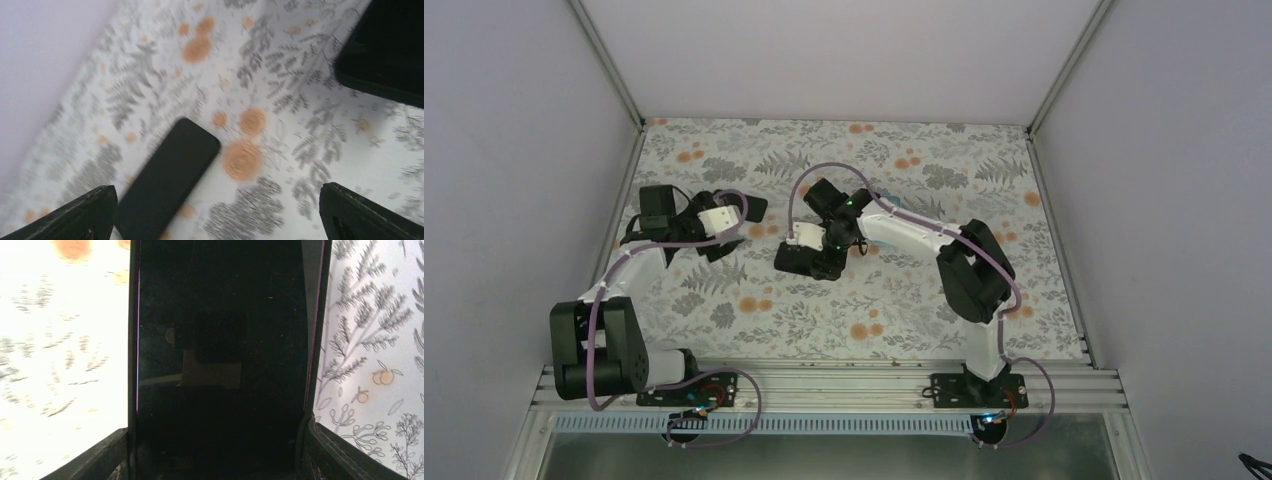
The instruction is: Take the phone out of the phone case
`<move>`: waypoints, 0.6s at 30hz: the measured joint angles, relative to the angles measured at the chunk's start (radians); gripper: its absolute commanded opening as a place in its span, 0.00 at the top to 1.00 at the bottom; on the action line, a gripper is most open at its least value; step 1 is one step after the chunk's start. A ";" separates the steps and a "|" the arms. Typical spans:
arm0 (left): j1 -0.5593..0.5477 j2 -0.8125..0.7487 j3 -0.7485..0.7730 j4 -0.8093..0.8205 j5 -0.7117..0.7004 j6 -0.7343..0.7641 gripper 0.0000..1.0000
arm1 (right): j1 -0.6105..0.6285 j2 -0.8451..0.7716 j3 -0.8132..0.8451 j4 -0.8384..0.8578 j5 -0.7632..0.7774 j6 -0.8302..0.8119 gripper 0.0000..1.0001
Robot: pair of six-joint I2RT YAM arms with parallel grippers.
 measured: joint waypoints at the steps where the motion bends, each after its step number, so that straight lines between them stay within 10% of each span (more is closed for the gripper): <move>1: 0.000 -0.006 -0.006 0.037 0.022 0.018 0.00 | -0.002 -0.012 0.007 -0.022 -0.017 -0.016 0.65; 11: -0.018 -0.027 -0.076 0.276 0.181 0.292 0.00 | -0.027 -0.029 0.122 -0.189 -0.164 -0.101 0.66; 18: -0.035 0.069 0.096 0.158 0.226 0.230 0.00 | -0.063 -0.033 0.145 -0.226 -0.178 -0.109 0.66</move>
